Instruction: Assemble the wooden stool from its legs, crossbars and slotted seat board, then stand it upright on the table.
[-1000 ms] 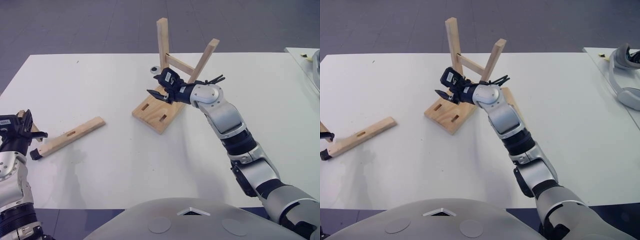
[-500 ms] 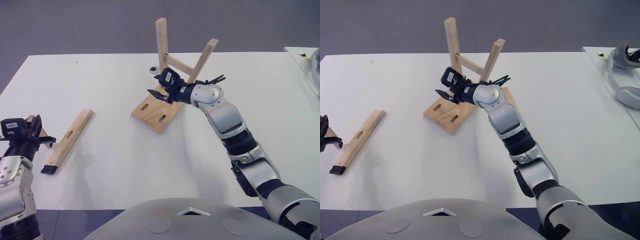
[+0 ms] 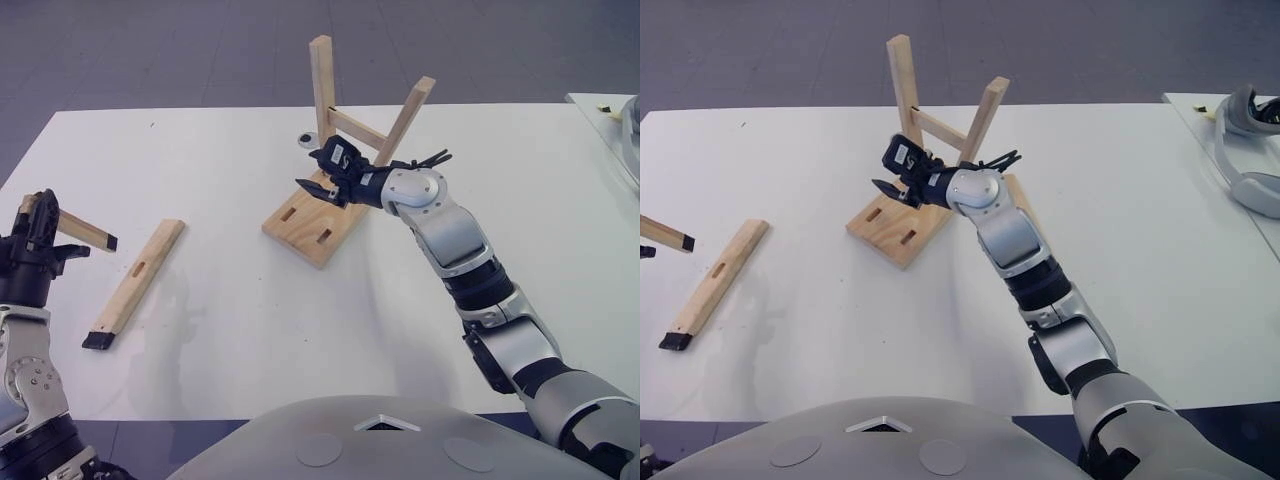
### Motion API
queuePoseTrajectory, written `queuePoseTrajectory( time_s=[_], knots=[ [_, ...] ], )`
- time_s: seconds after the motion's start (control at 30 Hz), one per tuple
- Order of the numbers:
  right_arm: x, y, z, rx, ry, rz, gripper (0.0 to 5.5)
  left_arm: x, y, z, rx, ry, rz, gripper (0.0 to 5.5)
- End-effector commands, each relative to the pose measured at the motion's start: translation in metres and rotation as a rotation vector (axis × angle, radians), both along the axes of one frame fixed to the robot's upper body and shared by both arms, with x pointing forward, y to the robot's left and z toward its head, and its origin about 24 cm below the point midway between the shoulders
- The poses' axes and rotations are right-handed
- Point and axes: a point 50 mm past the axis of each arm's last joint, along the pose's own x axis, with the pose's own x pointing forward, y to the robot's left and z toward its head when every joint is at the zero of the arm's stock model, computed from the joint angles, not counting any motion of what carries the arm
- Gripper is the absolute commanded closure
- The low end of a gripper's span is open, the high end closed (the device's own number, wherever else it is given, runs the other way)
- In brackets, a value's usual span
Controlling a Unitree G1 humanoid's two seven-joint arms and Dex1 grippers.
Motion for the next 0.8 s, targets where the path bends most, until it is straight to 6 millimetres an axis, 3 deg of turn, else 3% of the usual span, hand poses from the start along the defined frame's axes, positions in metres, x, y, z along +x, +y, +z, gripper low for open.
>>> queuePoseTrajectory(
  time_s=[0.03,0.27,0.57,0.8],
  knots=[
    [0.002,0.000,0.006,-0.013,-0.023,0.008,2.90,-0.005,-0.004,-0.013,0.022,0.035,-0.102,5.09],
    [0.002,0.000,0.007,-0.010,-0.030,0.011,2.90,-0.009,-0.005,-0.025,0.046,0.041,-0.229,5.09],
    [0.003,0.001,0.010,-0.005,-0.043,0.025,2.90,0.005,0.003,-0.018,0.155,0.066,-0.354,5.09],
    [0.003,0.001,0.011,0.000,-0.043,0.027,2.90,-0.001,0.006,-0.018,0.186,0.107,-0.393,5.09]
  ],
)
